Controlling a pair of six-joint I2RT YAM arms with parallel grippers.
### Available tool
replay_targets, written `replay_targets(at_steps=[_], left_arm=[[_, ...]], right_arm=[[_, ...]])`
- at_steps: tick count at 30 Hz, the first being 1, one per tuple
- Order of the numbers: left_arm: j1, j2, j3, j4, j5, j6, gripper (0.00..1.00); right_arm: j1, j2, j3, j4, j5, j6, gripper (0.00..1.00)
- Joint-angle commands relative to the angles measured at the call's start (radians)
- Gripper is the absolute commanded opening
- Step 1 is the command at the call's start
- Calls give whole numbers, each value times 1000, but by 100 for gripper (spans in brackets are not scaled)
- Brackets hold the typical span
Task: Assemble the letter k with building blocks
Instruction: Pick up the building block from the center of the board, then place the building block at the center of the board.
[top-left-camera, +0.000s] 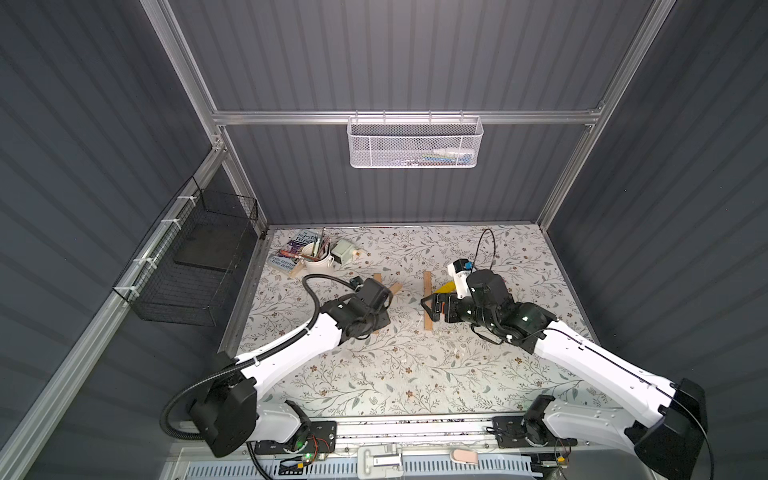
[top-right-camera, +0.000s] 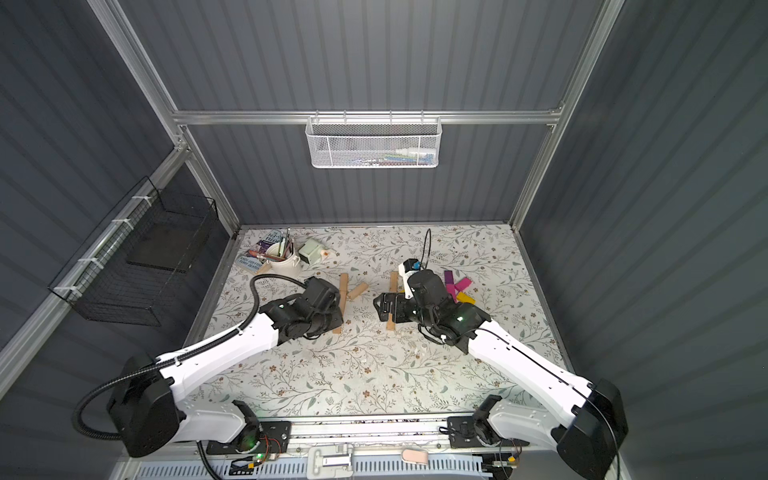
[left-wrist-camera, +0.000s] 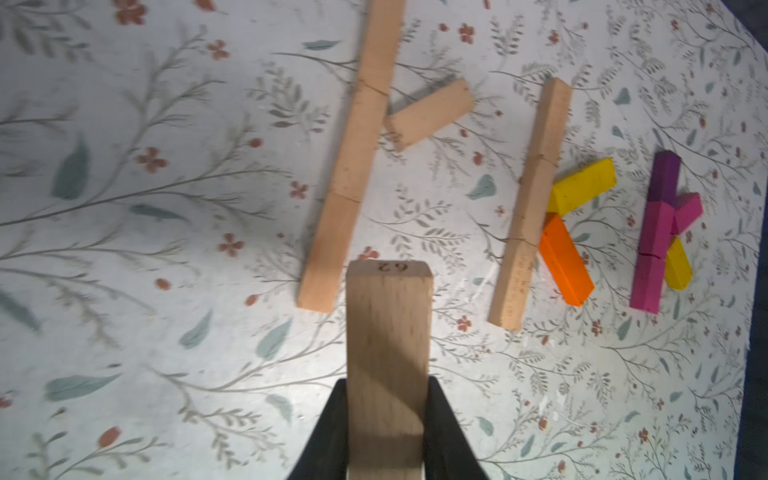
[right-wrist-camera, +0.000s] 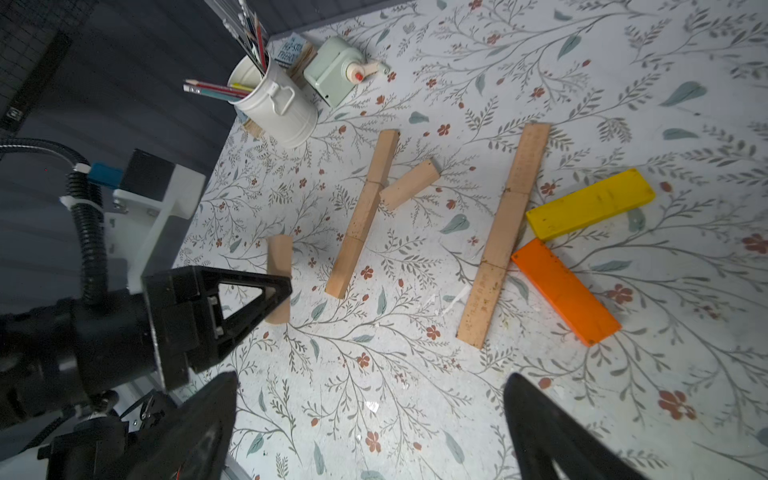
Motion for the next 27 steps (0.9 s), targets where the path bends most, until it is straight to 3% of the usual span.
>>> replay_targets(at_steps=[1,5,14,20,27], left_arm=[[-30,103,52,52,-6,-3,17],[-38,224,97,94,10,14,18],[-38,414,169,110,12,31,27],[-37,447,173,112,7,28,43],[-37,383,162,104,-17,43,47]], right_arm=[[-22,-44,-12,-37,77,35,99],[-45,-74,-25,-94,128,75,99],[-64,-140,-72,-74,100,92,99],[-69,-147,-76,-81,96,92,99],[-70,-136,-73,-72,91,85,99]])
